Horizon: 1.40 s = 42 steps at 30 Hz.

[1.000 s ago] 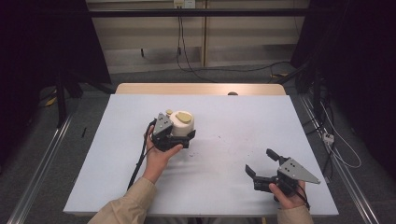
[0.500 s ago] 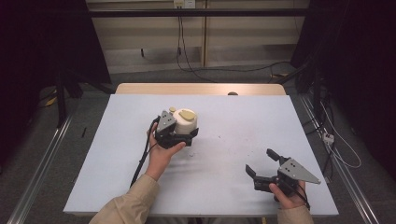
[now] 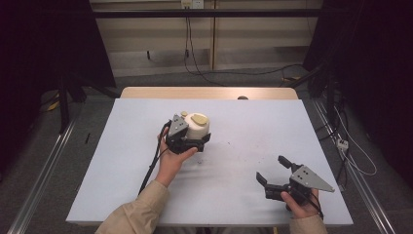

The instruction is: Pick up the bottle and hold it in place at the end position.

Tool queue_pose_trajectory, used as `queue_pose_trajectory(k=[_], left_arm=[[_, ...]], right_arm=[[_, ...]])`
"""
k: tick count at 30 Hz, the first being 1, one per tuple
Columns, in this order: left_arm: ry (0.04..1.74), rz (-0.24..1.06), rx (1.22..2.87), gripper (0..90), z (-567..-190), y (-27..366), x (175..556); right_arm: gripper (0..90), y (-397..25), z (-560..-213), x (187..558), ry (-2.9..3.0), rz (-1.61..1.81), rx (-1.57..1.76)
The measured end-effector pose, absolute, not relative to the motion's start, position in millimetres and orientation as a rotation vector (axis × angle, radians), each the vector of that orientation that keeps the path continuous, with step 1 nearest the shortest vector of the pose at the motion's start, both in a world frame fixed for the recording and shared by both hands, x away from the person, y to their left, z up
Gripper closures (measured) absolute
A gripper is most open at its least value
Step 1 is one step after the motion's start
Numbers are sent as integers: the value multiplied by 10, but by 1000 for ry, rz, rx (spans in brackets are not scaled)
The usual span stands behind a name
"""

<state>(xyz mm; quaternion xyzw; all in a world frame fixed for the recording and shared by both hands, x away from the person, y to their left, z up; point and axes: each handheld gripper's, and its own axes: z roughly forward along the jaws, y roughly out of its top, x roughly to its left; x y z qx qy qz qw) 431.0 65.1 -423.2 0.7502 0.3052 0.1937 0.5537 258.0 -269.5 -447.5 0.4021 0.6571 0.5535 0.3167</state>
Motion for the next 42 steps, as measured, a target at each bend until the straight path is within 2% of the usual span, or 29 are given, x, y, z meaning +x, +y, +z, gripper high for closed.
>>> queue_pose_trajectory(k=[42], left_arm=[[705, 429, 1783, 53, -4273, 435, 4422]], right_arm=[[41, -2704, -4481, 2584, 1733, 1453, 1057]])
